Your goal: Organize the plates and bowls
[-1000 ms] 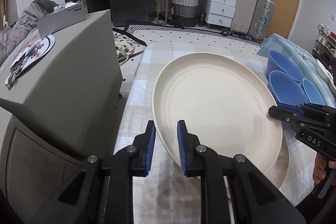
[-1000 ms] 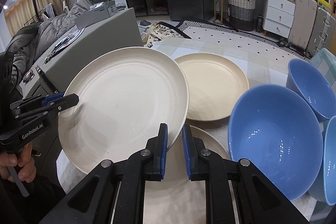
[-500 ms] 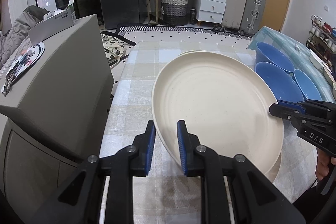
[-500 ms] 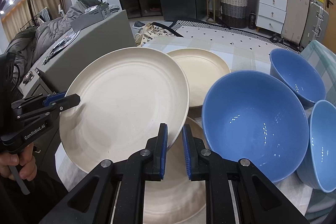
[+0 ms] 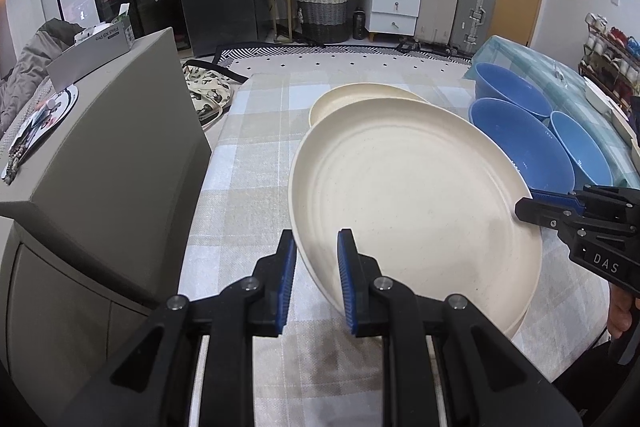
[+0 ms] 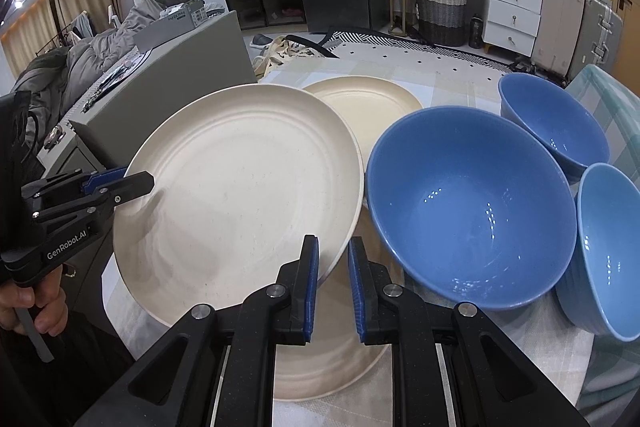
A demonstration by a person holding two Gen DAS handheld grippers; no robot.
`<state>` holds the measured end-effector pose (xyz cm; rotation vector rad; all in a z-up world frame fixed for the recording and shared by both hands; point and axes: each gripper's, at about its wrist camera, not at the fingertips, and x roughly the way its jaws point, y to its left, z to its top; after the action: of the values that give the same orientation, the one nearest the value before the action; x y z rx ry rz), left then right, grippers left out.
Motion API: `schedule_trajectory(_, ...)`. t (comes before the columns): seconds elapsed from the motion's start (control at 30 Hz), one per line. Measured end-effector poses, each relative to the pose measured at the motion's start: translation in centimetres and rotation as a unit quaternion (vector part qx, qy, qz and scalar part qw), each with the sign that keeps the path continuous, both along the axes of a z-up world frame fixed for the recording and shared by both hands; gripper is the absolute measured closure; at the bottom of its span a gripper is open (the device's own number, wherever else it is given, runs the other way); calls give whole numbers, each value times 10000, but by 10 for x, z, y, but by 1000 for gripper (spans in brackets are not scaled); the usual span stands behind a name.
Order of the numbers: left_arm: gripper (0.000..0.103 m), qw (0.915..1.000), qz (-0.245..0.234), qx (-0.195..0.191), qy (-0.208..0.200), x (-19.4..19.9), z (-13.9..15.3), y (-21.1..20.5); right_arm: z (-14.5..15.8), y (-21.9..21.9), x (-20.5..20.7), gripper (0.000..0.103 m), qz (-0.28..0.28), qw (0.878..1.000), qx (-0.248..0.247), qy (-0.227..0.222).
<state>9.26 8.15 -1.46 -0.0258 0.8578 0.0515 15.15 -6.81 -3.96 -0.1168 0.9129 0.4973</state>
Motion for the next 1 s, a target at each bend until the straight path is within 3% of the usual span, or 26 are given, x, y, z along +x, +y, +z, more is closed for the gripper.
schedule_trajectory(1.0,85,9985,-110,388,373,-5,-17,-20,-18,-10,-31,88,132,9995,-268,139)
